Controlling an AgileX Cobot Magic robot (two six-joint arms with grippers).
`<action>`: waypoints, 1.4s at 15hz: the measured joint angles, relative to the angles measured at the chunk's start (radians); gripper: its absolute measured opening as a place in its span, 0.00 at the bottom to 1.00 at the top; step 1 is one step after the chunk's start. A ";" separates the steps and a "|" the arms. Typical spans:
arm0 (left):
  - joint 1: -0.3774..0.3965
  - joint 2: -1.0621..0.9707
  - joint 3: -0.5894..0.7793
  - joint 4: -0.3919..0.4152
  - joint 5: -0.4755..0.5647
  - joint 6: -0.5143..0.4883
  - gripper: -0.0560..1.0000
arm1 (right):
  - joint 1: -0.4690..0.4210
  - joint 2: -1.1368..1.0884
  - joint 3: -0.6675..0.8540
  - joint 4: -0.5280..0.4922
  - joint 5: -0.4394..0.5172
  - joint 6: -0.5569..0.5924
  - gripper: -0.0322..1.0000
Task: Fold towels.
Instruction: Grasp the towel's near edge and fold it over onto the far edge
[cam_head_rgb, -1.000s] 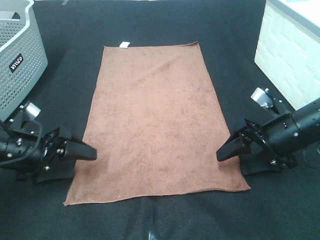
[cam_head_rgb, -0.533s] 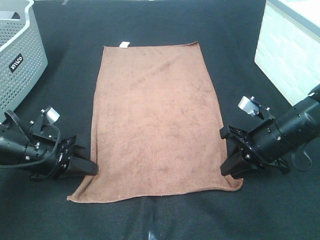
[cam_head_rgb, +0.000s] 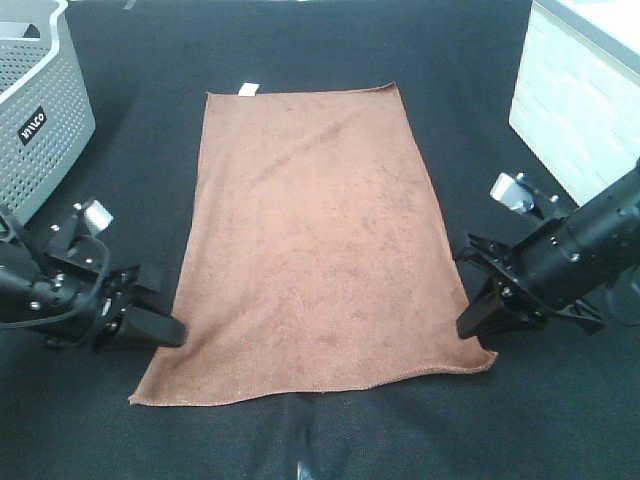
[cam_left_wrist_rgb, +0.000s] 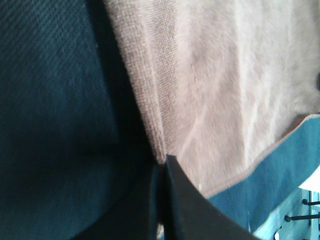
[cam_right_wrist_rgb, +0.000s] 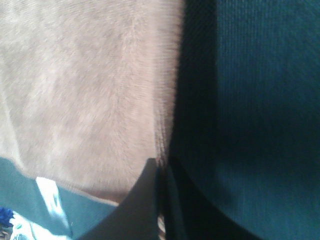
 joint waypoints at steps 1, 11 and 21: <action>0.005 -0.021 0.015 0.028 -0.002 -0.022 0.05 | 0.000 -0.025 0.014 -0.017 0.002 0.023 0.03; 0.008 -0.288 0.148 0.328 -0.002 -0.273 0.05 | 0.002 -0.229 0.228 -0.034 0.076 0.045 0.03; 0.008 -0.273 0.021 0.346 -0.019 -0.381 0.05 | 0.002 -0.177 -0.011 -0.066 0.078 0.028 0.03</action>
